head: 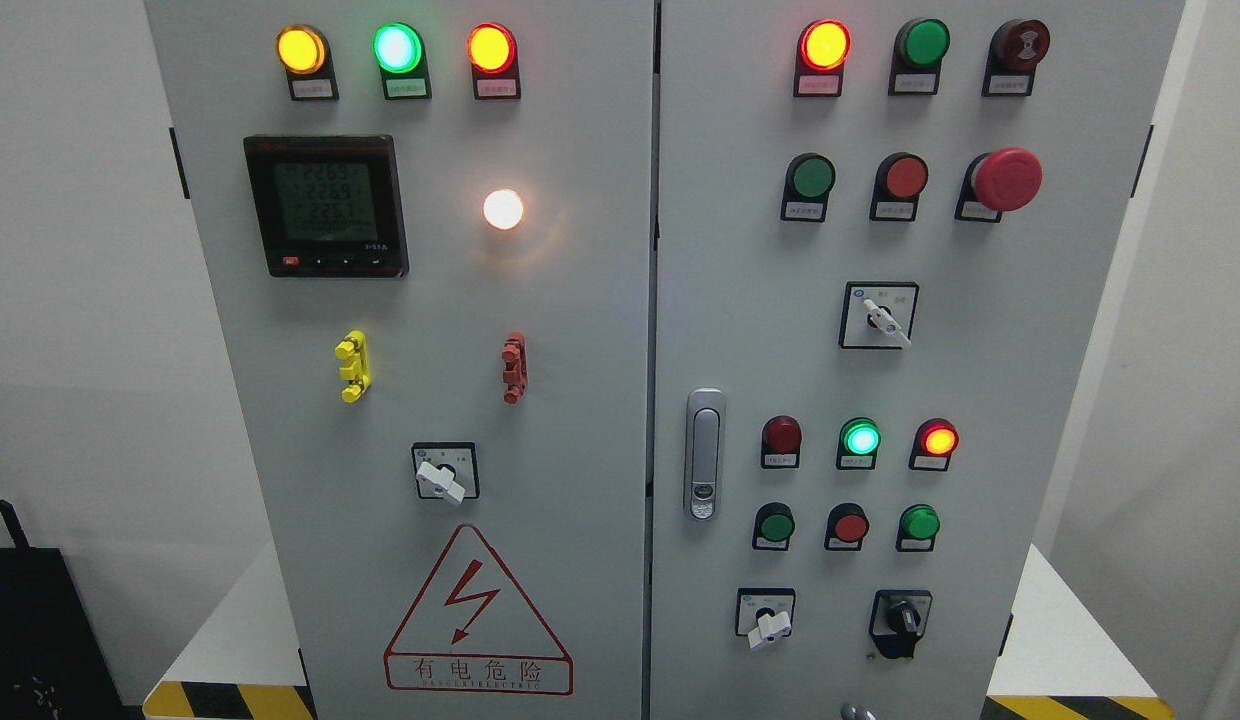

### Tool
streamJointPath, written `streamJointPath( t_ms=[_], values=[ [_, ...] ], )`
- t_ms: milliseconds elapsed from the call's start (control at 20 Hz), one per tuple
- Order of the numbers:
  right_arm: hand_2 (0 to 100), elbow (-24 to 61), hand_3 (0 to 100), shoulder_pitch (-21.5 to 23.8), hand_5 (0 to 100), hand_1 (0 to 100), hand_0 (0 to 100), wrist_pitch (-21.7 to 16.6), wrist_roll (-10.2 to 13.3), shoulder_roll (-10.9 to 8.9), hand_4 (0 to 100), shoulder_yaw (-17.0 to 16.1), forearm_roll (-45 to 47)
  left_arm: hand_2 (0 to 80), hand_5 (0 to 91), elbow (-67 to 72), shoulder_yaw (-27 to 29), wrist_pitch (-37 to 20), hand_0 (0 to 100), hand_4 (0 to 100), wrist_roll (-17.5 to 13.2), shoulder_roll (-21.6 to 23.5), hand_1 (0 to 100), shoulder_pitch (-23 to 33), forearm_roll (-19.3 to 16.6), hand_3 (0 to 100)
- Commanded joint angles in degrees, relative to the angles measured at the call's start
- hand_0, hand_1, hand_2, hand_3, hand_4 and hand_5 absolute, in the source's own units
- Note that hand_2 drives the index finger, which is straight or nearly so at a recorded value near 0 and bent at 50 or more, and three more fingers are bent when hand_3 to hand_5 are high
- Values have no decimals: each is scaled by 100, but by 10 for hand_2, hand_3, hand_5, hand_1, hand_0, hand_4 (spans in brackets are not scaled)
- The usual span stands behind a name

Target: Press green start button

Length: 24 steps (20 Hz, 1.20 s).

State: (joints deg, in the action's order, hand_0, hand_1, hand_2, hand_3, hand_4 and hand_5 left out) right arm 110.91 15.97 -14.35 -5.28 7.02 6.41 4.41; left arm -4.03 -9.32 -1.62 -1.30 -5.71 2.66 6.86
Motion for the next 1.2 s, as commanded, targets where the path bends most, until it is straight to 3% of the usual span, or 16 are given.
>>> streamJointPath(
  t_ms=[0,600,950,1150],
  values=[
    [0,27,0,11,0,67,0,2,1,-7,0,-9,-1,0,0,-1,0,-5,120,0,-2,0,556,-2,0,0],
    [0,71,0,-68,0,87,0,-129,1,-16,0,-26,-115,0,0,-1,0,-5,120,0,-2,0,556,-2,0,0],
    [0,45,9,-393,0,213,0,-156,1,1,0,-184,-756,0,0,-1,0,-5,120,0,-2,0,556,-2,0,0],
    [0,45,72,-534,0,256,87,-156,1,10,75,-368,-1501,0,0,-1,0,-5,120,0,-2,0,556,-2,0,0]
  ],
)
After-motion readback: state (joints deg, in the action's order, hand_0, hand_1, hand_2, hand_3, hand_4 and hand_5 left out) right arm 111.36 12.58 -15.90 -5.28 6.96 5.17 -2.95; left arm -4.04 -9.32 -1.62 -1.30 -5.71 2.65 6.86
